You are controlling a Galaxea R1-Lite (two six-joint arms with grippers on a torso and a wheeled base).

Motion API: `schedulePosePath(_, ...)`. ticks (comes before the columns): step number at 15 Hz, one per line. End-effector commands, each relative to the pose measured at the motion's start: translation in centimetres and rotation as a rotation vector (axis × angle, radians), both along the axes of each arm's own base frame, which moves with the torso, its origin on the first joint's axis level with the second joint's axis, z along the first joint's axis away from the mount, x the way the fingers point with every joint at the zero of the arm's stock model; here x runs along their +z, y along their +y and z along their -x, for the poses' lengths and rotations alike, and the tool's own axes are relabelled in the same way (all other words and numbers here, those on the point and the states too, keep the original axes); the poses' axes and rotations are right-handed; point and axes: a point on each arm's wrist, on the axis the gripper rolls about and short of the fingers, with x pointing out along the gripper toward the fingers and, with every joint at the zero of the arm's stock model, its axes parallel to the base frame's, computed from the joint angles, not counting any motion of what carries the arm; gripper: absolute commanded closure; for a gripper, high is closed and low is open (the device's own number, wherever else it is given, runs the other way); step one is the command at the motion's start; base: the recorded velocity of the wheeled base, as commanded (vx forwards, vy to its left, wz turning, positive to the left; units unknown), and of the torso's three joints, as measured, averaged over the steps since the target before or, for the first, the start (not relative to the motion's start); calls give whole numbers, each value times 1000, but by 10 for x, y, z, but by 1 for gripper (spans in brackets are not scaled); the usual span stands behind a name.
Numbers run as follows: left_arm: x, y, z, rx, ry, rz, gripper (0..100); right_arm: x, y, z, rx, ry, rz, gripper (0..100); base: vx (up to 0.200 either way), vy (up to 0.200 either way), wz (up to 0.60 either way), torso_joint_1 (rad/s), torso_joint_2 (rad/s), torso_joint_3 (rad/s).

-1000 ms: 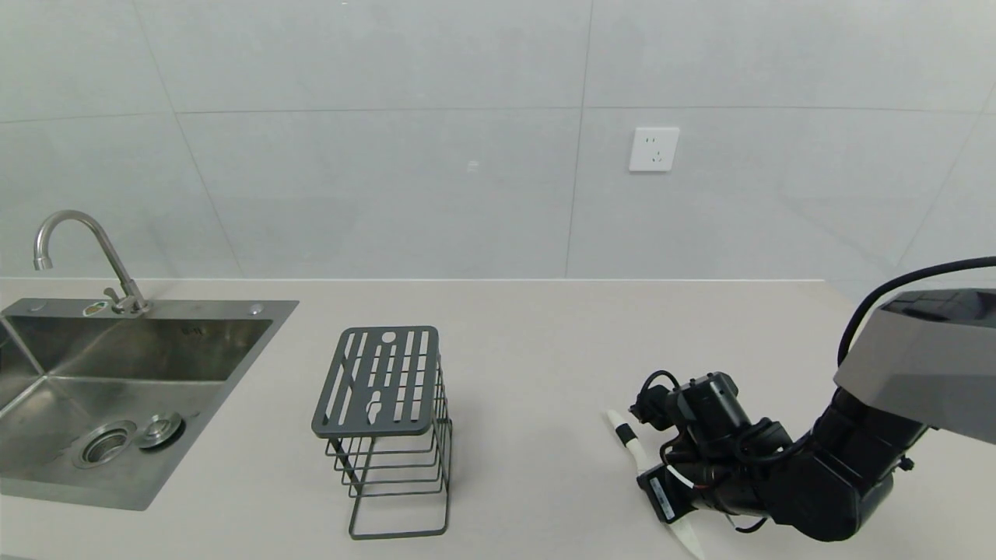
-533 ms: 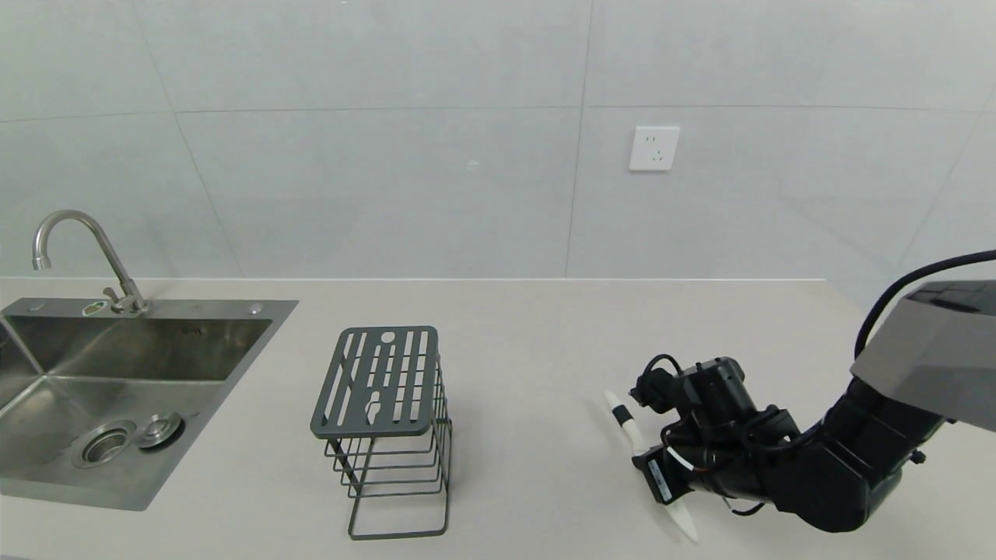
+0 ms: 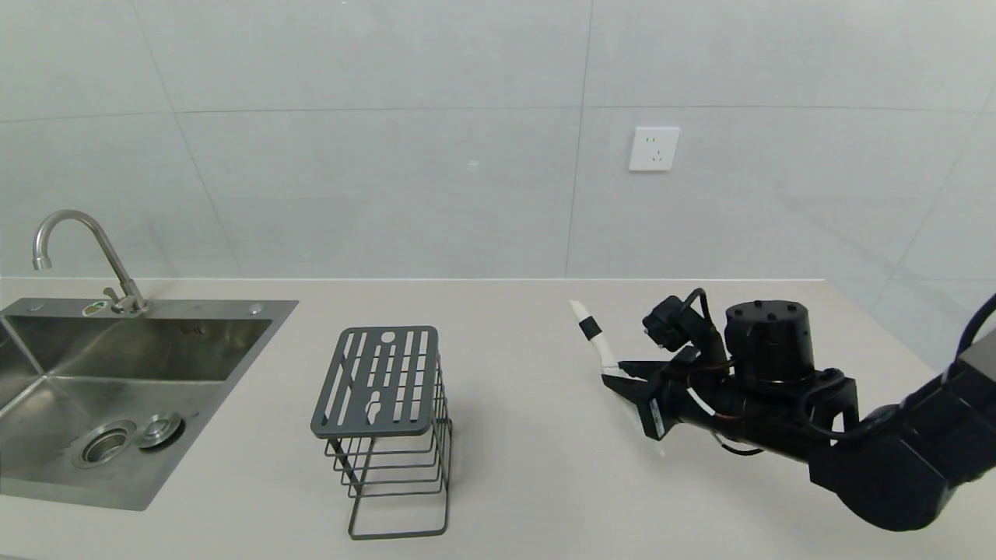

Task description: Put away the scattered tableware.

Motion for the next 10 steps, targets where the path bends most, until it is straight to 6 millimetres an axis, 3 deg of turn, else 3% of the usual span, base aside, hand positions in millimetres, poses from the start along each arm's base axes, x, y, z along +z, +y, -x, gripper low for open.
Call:
schedulePosePath(1,0,0,0,0,1,0,0,0,-5,5,59,-35,-10,100,0,0,0,0,0,0)
schedulePosePath(5,0,0,0,-2,1,2,0,2,-13,9,347,-139,-30,100,0,0,0,0,0,0)
schedulePosePath(10,0,0,0,0,0,10,0,7,-13,9,531,-210,-99,100,0,0,0,0,0,0)
